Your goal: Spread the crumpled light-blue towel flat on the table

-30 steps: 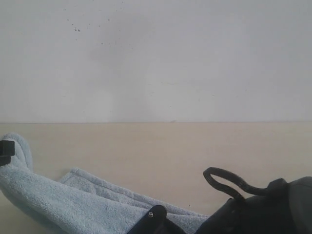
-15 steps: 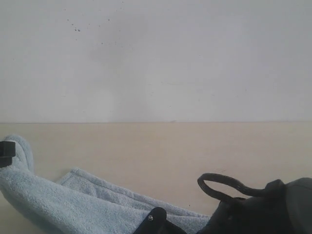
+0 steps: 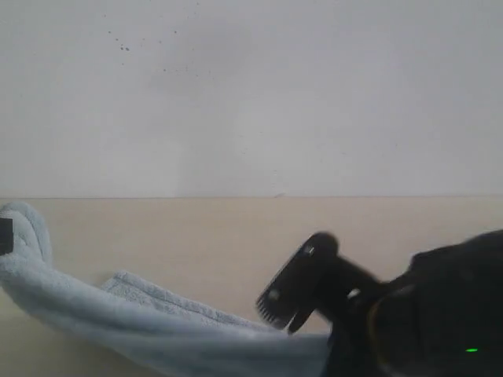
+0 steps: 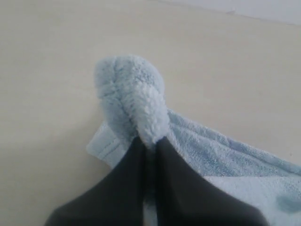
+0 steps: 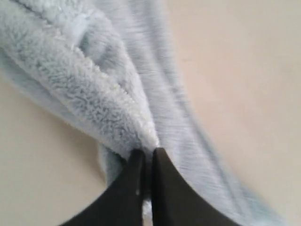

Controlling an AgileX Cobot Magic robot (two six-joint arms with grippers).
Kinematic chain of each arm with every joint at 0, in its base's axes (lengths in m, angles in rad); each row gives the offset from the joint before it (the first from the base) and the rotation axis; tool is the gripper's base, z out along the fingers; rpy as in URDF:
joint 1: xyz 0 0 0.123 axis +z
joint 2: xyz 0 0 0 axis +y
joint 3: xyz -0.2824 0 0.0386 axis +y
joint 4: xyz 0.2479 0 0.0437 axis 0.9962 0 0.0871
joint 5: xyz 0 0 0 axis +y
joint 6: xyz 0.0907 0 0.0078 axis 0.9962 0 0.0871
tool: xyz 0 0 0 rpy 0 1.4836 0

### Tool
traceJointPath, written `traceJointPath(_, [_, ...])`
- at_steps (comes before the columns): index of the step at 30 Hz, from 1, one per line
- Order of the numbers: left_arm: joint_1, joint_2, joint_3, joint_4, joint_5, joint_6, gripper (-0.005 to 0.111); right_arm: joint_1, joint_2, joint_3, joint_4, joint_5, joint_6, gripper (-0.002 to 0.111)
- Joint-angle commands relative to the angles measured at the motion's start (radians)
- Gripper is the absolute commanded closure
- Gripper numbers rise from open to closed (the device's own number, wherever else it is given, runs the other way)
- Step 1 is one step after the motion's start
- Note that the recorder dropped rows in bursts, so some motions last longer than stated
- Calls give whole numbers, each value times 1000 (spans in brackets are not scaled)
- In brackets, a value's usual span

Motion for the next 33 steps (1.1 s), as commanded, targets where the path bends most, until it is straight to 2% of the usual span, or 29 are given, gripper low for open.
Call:
traceJointPath(1, [2, -191, 5, -3, -4, 47, 103, 0, -219, -2, -289, 240, 118, 108])
traceJointPath(9, [2, -506, 5, -3, -22, 86, 103, 0, -631, -2, -303, 261, 69, 108])
traceJointPath(14, [2, -500, 3, 17, -20, 86, 103, 0, -777, -2, -299, 250, -24, 108])
traceJointPath(16, [2, -413, 3, 31, -22, 86, 103, 0, -734, -1, -277, 263, -102, 108])
traceJointPath(20, [2, -259, 3, 31, -18, 86, 103, 0, -601, -1, -277, 230, -95, 108])
traceJointPath(25, [2, -78, 3, 31, 76, 133, 103, 0, -318, -1, -294, 212, 57, 107])
traceJointPath(27, [2, -50, 3, 33, 91, 133, 103, 0, -236, -1, -313, 211, 136, 101])
traceJointPath(33, [2, -24, 3, 35, 130, 152, 103, 0, -28, -3, -304, 284, 317, 69])
